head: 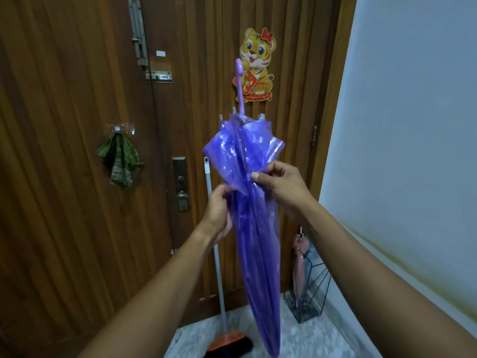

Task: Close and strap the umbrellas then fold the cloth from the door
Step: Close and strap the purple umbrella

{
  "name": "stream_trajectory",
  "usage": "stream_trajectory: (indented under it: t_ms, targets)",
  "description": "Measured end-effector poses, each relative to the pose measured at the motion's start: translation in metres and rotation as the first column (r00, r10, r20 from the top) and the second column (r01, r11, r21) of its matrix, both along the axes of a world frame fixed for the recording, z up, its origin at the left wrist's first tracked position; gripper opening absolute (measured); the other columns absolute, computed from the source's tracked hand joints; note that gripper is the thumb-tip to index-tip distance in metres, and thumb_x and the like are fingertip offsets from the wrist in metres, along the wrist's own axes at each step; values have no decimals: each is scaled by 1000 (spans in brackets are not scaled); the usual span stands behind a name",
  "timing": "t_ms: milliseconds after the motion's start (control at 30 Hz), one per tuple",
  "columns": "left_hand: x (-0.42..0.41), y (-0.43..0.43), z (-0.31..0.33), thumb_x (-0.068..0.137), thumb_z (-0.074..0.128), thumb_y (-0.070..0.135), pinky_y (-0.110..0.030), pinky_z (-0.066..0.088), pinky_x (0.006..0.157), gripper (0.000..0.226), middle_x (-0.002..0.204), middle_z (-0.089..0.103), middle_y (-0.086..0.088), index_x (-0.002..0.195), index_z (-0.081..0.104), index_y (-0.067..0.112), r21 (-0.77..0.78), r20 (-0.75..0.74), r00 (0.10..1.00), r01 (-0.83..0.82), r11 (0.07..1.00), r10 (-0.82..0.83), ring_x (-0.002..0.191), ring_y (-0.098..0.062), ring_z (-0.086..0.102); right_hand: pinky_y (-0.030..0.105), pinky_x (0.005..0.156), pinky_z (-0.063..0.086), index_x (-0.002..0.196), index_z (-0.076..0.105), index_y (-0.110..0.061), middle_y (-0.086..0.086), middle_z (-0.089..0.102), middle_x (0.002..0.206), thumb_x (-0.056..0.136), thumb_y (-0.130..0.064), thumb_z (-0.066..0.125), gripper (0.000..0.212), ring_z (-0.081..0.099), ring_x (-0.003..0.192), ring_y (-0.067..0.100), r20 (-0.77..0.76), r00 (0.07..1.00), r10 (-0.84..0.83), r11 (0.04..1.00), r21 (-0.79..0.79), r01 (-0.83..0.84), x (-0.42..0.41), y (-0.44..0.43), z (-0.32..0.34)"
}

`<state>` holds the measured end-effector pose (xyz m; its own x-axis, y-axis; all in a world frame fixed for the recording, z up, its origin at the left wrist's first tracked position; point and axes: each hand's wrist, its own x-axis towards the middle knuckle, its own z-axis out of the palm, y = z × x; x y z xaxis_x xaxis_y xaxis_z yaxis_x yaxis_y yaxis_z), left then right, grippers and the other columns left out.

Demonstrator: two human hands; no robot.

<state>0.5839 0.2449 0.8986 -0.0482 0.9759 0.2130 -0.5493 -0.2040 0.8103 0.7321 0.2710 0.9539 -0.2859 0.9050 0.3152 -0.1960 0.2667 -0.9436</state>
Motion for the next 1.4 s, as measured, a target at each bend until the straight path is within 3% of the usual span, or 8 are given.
stream_trajectory:
  t_ms: [133,367,600,767,900,1033,1200,1400]
  targets:
    - [2,-8,1,80,66,28,-48,50,100,57,119,67,-19,132,60,3,88,-151,974,181,979,-167,105,-32,66,26,56,48,67,57,-15,16,58,73,78,-4,81,29,55,62,18,12,999,-36,999,-4,36,1,4,0]
    - [13,-4,-7,68,78,-13,-37,58,82,51,107,75,-14,114,69,7,53,-436,900,14,999,10,95,-29,72,25,48,51,71,64,-7,9,62,64,81,-6,80,19,57,50,16,237,971,-16,1000,13,13,-1,-4,12]
    - [-11,-4,-14,69,85,4,-47,58,90,57,114,74,-15,122,67,12,-87,-460,886,10,996,-49,101,-35,72,21,44,44,71,75,-2,9,68,60,71,-28,89,29,57,42,8,513,829,-224,969,207,134,18,-6,19]
    - [-15,-8,-10,69,66,0,-31,57,64,28,75,72,-11,97,71,3,-151,-400,916,-63,986,-2,63,-24,68,26,60,46,63,74,-13,-3,70,61,65,-42,90,33,58,57,2,424,801,-422,893,348,286,21,0,-4]
    - [-13,-13,-2,53,52,3,-29,54,53,30,61,65,-12,79,68,-1,-213,-267,948,115,970,-171,50,-23,62,20,50,37,76,67,-7,2,55,62,66,-38,90,40,44,54,8,335,922,-193,981,72,180,22,-1,-8]
    - [-8,-14,3,42,51,11,-35,56,63,42,64,63,-18,77,70,-4,-168,-184,900,366,915,-394,54,-30,63,24,50,21,100,70,-16,6,52,77,75,-43,81,39,35,53,9,286,946,152,980,-165,-108,26,-7,-10]
    - [3,-10,5,51,57,16,-49,53,89,45,77,66,-22,89,66,-7,-121,-151,683,705,699,-715,77,-38,68,22,57,54,90,67,-7,6,72,71,82,-26,67,20,67,59,13,102,945,312,939,-187,-290,26,-13,-11]
    - [-11,0,1,73,51,24,-43,42,87,43,99,58,-17,107,58,-1,-310,-399,755,423,852,-520,89,-30,53,37,80,60,105,68,-12,6,77,99,79,-18,82,30,74,88,25,125,986,113,993,-34,-110,22,-5,-1]
